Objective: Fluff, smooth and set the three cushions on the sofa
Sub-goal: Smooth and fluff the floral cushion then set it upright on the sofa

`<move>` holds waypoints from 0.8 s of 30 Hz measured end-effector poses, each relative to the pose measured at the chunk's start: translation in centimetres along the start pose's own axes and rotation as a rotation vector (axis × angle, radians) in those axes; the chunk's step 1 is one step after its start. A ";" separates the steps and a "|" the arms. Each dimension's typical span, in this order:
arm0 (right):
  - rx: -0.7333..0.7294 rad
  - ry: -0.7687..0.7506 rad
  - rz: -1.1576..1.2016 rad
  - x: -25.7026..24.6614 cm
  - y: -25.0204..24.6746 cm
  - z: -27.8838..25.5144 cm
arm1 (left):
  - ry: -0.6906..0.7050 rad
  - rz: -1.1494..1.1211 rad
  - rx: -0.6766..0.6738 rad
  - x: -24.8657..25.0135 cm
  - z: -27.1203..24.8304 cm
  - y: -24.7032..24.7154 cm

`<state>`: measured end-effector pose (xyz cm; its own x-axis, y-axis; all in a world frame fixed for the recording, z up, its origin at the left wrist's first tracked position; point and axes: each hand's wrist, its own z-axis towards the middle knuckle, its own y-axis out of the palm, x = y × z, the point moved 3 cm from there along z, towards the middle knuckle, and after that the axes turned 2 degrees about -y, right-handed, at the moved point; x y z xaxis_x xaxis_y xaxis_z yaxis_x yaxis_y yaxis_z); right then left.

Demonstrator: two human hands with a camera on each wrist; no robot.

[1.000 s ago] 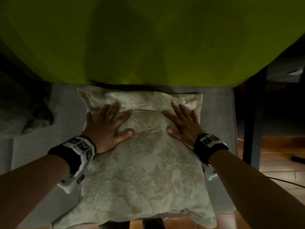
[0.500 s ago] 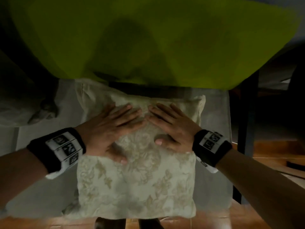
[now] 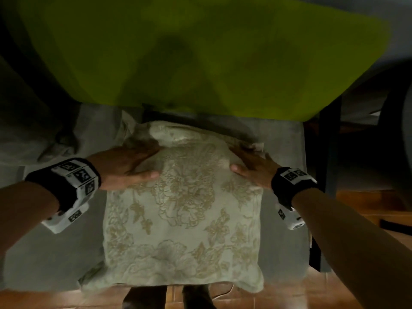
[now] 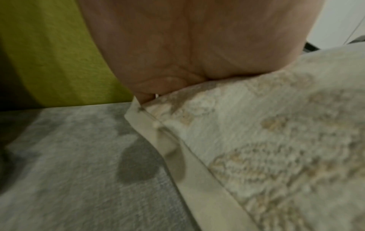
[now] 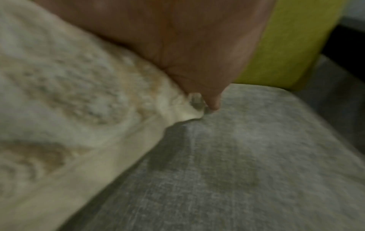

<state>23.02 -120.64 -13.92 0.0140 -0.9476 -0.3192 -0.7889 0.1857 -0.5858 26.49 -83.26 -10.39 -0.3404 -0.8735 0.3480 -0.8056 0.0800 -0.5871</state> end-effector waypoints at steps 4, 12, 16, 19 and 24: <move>0.248 0.089 0.157 2.4 -1.3 -1.1 | -0.073 -0.381 0.082 -0.7 -0.8 -0.9; 0.431 0.203 0.891 6.0 -3.0 -3.5 | -0.433 -0.904 0.578 -6.1 -2.6 0.4; 0.379 0.201 1.039 4.8 -2.2 -4.3 | -0.479 -1.120 0.353 -5.6 -2.6 2.3; 0.301 0.257 1.154 3.7 -1.1 -4.2 | -0.476 -1.220 0.397 -4.5 -3.1 2.3; 0.523 0.303 1.075 4.1 -1.5 -4.3 | -0.497 -1.305 0.608 -4.3 -4.5 2.0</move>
<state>21.60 -125.96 -11.17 -0.6884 -0.2578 -0.6780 0.0303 0.9236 -0.3820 24.15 -77.22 -9.78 0.7213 -0.2526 0.6449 -0.0465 -0.9467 -0.3189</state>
